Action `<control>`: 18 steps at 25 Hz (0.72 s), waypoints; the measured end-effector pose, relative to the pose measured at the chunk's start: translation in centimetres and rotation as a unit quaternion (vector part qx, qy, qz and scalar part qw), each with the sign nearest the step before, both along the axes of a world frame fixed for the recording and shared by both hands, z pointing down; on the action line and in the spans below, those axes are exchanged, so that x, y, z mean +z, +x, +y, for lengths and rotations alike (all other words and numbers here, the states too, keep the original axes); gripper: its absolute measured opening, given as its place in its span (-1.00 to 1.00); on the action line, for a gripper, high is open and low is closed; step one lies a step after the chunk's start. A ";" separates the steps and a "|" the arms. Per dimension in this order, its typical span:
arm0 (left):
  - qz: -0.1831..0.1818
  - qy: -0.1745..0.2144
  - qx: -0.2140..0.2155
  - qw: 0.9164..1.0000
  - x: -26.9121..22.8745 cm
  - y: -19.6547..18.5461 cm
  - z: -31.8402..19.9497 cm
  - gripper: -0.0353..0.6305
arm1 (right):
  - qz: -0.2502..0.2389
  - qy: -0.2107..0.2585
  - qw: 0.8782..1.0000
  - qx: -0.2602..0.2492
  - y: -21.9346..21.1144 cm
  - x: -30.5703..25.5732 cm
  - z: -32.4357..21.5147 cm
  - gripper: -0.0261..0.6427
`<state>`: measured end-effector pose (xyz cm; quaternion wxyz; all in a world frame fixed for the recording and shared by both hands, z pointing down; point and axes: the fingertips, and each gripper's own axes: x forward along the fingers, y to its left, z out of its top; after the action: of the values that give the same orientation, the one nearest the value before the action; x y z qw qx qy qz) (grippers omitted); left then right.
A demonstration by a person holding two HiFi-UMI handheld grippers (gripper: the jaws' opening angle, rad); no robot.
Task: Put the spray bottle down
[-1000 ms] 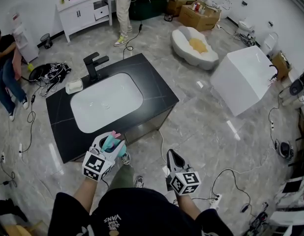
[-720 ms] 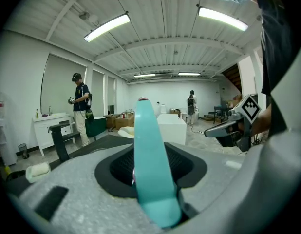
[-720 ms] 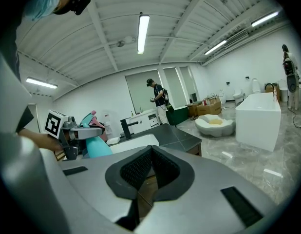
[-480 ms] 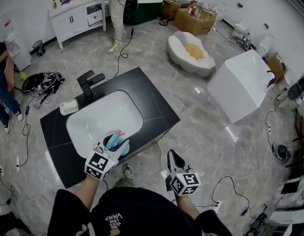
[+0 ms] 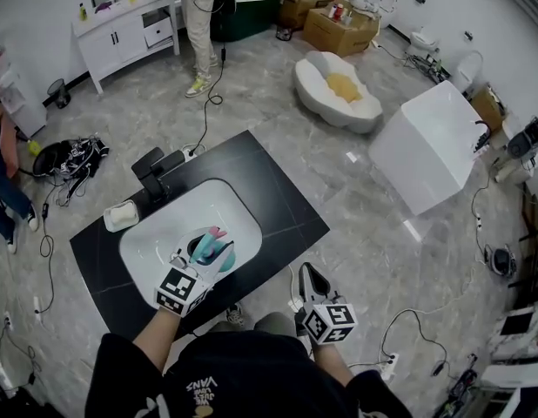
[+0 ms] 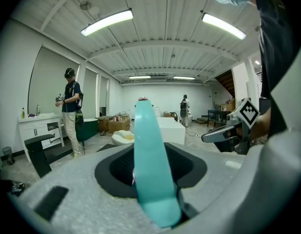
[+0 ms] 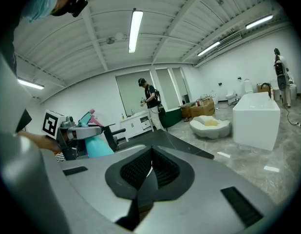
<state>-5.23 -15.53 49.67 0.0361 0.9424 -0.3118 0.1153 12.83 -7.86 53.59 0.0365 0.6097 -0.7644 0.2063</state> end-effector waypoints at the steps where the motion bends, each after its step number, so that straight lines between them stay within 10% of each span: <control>1: 0.002 -0.002 0.000 1.000 0.1 0.0 -0.6 -0.37 | 0.001 -0.001 1.000 -0.002 -0.2 0.1 -0.5 -0.91; 18: -0.007 -0.016 -0.072 0.997 0.7 4.1 -10.6 -0.37 | 0.006 -0.016 0.995 -0.095 3.5 0.0 -12.5 -0.91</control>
<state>-1.13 -26.11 50.38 0.0574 0.9160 -0.3770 0.1245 16.37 -20.34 53.63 0.0705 0.5350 -0.8152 0.2103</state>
